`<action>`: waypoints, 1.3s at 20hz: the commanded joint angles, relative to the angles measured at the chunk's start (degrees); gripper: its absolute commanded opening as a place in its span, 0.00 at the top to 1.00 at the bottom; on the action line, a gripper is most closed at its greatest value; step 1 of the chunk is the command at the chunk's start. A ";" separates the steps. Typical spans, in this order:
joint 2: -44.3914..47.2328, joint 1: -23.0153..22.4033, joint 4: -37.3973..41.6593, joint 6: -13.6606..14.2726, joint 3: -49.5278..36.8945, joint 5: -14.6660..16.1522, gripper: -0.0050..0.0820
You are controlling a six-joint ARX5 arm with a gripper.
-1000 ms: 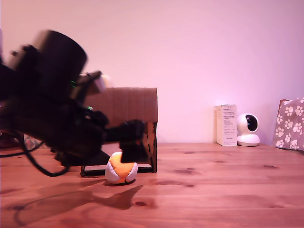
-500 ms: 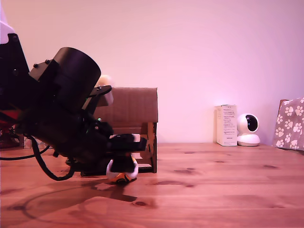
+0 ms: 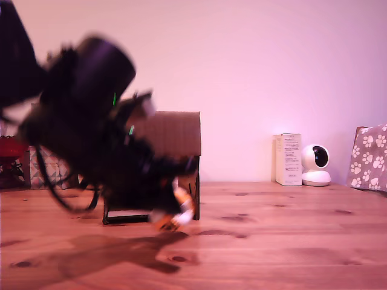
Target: Drop the footbag into the cardboard dice tower
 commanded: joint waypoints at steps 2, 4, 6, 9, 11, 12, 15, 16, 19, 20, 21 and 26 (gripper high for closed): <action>-7.04 -1.18 -3.13 0.24 -0.79 0.22 0.84; -11.76 -1.79 -4.94 0.24 -0.79 0.11 0.84; -16.31 -1.88 -5.97 0.26 -0.79 -0.02 0.84; -21.62 -1.84 -6.49 0.37 -0.79 -1.57 0.84; -24.13 -1.27 -5.84 2.40 -0.79 -3.87 0.84; -24.98 -0.74 -4.90 4.87 -0.79 -4.55 0.84; -25.51 1.49 -0.48 9.01 -0.13 -4.57 0.84; -25.46 2.62 -0.48 9.35 0.72 -4.48 0.84; -25.38 5.90 -0.74 9.33 3.54 -2.73 0.84; -25.31 7.17 -1.09 9.35 4.61 -1.57 0.84; -25.07 8.39 -1.90 9.33 5.73 0.13 0.84; -21.94 13.46 -13.44 9.29 14.40 6.97 0.84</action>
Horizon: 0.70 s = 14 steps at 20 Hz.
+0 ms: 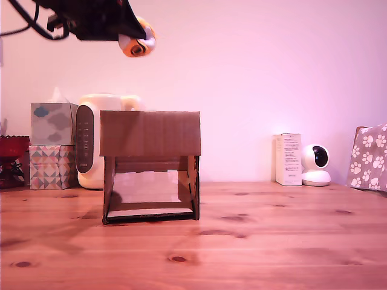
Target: Drop the footbag into the cardboard dice tower
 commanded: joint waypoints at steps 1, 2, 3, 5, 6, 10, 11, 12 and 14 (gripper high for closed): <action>3.50 0.85 -3.78 0.26 2.84 2.29 0.84; 5.11 1.38 -5.99 0.28 5.01 3.39 0.84; 6.88 1.84 -8.20 0.28 7.41 4.33 0.84; 10.25 2.51 -11.56 0.35 11.45 5.60 0.84; 11.96 2.75 -12.90 0.59 13.38 5.86 0.84; 18.29 3.87 -19.63 1.75 19.71 7.32 0.84; 19.50 4.02 -20.79 1.75 20.74 7.54 0.83; 20.28 4.09 -21.55 1.79 21.35 7.67 0.83; 20.59 4.09 -21.70 2.27 21.53 7.67 0.81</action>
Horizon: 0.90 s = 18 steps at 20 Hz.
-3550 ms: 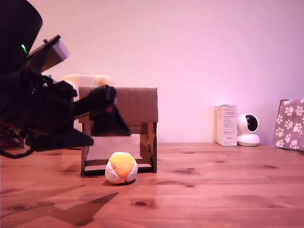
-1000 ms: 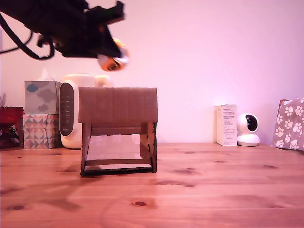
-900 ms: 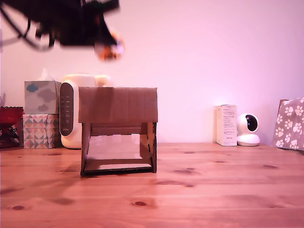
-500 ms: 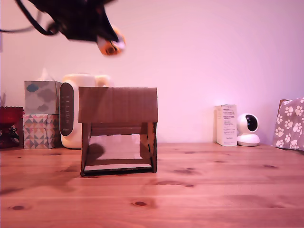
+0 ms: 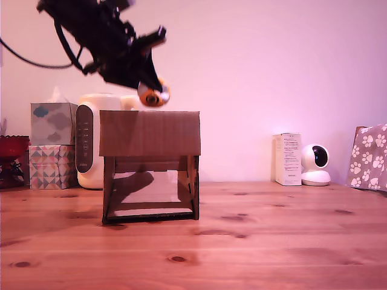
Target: Drop the footbag into the cardboard dice tower
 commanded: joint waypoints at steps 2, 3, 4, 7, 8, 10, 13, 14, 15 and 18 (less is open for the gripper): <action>0.26 -0.04 0.79 1.70 0.33 0.31 0.65; 0.24 -0.04 0.68 1.77 0.70 0.31 0.49; 0.24 -0.04 0.26 1.77 1.25 0.31 0.34; 0.07 -0.07 -3.58 2.29 3.52 0.33 0.24; -0.09 -0.07 -5.84 2.86 4.44 0.31 0.26; -0.46 -0.07 -11.52 3.91 6.38 0.31 0.36; -1.88 -0.07 -17.42 4.31 7.04 0.33 0.79; -2.56 -0.07 -19.19 4.31 7.04 0.33 0.93; -3.15 -0.07 -20.11 4.35 7.04 0.35 0.96; -5.95 -0.24 -22.25 4.74 6.93 2.43 0.96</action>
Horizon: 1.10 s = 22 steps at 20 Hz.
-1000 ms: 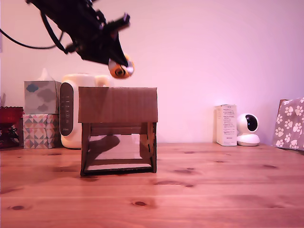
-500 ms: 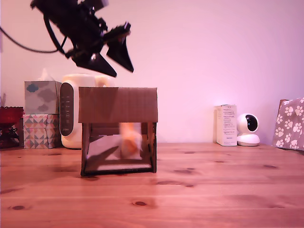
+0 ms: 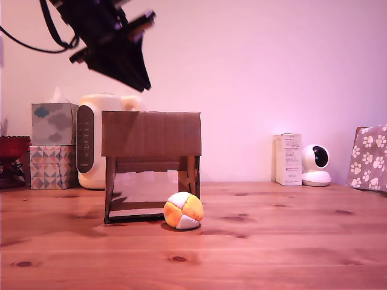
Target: Drop the footbag into the cardboard dice tower
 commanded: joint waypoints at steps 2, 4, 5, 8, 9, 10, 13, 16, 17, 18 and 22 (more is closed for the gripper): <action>-5.09 -0.22 0.63 0.46 -1.70 2.54 0.96; -8.33 -0.22 2.64 0.46 -4.76 2.67 0.96; -9.92 -0.22 3.17 0.46 -6.32 2.75 0.96; -14.27 -0.22 6.71 0.42 -12.22 3.69 0.96; -15.67 -0.22 8.28 0.26 -14.51 3.69 0.96; -17.29 -0.22 9.79 -0.02 -17.09 3.72 0.96; -22.58 -0.22 14.97 -1.18 -25.75 4.22 0.96; -28.63 0.20 18.82 -1.79 -34.03 4.33 0.96; -30.82 0.48 19.61 -2.62 -36.39 4.28 0.96; -33.24 0.76 20.17 -2.89 -38.42 4.28 0.96; -41.79 0.96 18.53 -4.96 -43.76 1.86 0.96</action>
